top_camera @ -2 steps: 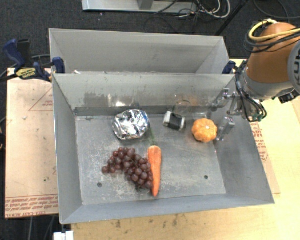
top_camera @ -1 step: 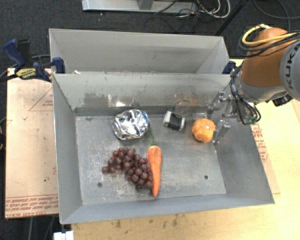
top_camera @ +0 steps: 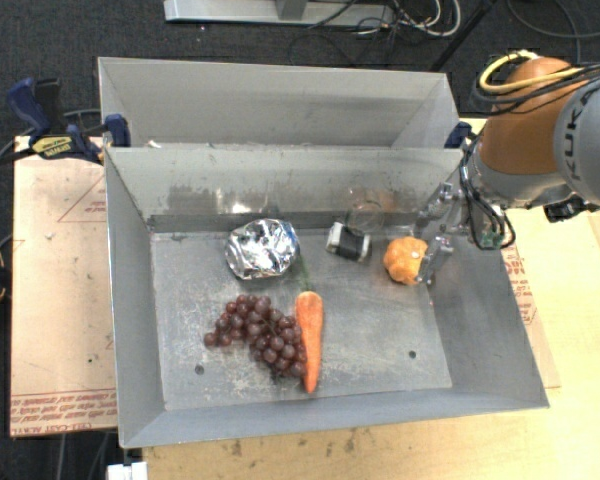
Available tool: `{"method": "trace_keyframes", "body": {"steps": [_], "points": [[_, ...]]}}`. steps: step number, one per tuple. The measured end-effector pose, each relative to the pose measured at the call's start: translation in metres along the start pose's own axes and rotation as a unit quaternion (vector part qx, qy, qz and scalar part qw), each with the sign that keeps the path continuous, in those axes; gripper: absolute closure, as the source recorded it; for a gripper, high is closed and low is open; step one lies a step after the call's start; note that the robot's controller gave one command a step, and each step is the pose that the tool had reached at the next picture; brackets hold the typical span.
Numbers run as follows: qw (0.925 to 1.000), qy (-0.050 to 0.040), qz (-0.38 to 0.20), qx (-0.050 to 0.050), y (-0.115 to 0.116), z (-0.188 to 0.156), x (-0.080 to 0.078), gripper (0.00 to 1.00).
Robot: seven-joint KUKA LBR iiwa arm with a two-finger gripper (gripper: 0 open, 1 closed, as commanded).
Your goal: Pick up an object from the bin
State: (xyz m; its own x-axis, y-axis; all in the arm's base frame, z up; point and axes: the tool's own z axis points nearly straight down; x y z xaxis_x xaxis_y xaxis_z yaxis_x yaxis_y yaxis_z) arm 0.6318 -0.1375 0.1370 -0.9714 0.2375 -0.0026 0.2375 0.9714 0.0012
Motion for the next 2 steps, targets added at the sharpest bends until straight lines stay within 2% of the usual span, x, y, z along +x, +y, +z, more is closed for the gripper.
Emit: {"method": "trace_keyframes", "body": {"steps": [1,2], "points": [[0.9976,-0.0009,0.069,0.000,0.0095,0.0656,-0.0043,0.00],[0.9992,-0.0026,0.039,-0.001,0.0114,0.0629,-0.0130,1.00]]}}
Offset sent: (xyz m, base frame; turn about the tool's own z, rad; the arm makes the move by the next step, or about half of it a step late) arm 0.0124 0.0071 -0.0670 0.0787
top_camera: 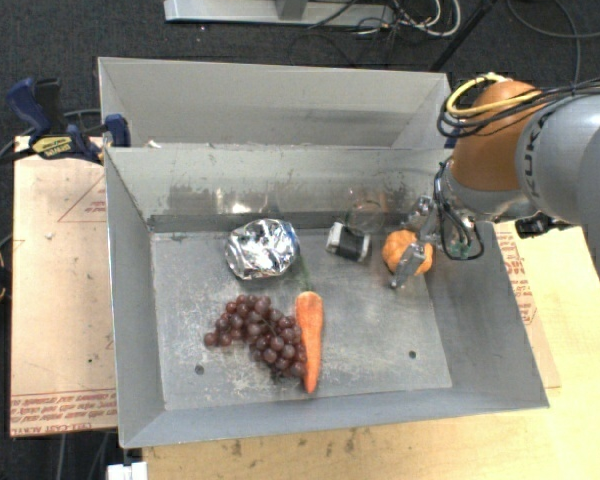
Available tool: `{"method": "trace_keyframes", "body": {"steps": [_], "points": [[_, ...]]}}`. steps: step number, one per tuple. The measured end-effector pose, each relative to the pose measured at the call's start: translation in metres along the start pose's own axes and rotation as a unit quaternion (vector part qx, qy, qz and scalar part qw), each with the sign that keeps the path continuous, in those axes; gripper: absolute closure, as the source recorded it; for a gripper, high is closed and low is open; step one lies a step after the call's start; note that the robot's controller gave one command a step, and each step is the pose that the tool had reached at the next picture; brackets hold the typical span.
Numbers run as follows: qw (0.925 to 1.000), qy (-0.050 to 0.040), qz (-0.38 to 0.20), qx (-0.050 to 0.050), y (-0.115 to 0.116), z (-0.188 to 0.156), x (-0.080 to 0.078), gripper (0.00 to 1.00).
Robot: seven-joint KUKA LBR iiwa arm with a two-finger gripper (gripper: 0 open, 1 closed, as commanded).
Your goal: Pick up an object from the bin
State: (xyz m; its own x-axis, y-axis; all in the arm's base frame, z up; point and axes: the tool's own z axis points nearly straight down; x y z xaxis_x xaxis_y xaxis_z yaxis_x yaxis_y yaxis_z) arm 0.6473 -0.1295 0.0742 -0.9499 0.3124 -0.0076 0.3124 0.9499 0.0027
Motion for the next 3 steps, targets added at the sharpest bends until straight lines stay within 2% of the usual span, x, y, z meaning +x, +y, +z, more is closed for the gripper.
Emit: {"method": "trace_keyframes", "body": {"steps": [2,3], "points": [[1.0000,0.0013,0.000,0.000,0.000,-0.003,0.001,1.00],[1.0000,0.0036,0.000,0.001,0.000,-0.017,0.002,1.00]]}}
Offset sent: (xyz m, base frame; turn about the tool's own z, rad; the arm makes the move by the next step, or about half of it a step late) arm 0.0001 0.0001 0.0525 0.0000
